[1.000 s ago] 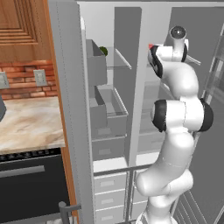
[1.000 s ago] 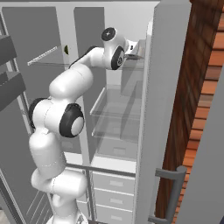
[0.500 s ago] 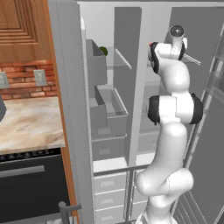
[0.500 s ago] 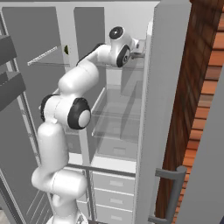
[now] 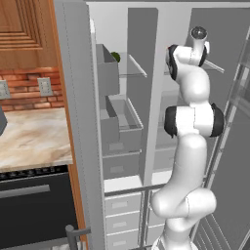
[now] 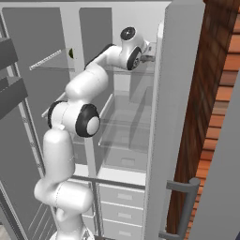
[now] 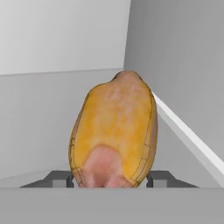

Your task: There's a chicken drumstick in the fridge that needs to be moved to the freezer for freezing. Pick up the chicken drumstick from the fridge, place it on any shelf in the freezer, and close the fridge and freezer doors when done.

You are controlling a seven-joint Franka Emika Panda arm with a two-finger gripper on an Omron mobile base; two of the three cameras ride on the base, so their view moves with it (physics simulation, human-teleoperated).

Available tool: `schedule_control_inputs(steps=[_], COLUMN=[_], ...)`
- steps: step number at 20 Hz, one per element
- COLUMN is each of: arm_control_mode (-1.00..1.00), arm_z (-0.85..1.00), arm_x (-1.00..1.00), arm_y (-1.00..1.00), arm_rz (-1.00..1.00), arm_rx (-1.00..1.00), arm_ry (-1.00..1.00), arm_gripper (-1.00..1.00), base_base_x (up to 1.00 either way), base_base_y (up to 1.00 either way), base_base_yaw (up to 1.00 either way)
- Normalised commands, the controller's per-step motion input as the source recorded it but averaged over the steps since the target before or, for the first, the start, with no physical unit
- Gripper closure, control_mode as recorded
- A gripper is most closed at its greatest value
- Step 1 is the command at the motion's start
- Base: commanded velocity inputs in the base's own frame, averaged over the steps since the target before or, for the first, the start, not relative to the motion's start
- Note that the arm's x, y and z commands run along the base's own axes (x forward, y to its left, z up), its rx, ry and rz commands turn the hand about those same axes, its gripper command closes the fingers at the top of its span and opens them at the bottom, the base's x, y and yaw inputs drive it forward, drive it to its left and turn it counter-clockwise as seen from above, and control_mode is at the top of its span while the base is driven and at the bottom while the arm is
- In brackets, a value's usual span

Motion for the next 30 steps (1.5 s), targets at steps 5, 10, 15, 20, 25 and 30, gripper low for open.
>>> schedule_control_inputs(steps=[5, 10, 15, 20, 25, 30], arm_control_mode=[-1.0, -1.0, -1.0, -1.0, -1.0, -1.0], arm_z=[-0.39, -0.07, -0.05, 0.02, 0.9, 0.99], arm_x=[-0.44, -0.98, -1.0, -0.97, -0.8, -0.91], arm_y=[0.0, 0.04, 0.34, 0.58, 0.34, 0.23], arm_rz=[0.0, 0.0, -0.01, 0.0, 0.0, 0.0], arm_rx=[0.01, 0.08, 0.04, 0.0, -0.19, -0.21], arm_ry=[-0.1, -0.17, -0.28, -0.24, 0.03, 0.07], arm_gripper=[1.0, 1.0, 1.0, 1.0, 1.0, 1.0], base_base_x=[0.0, 0.0, 0.0, 0.0, 0.0, 0.0], base_base_y=[0.0, 0.0, 0.0, 0.0, 0.0, 0.0], base_base_yaw=[0.0, 0.0, 0.0, 0.0, 0.0, 0.0])
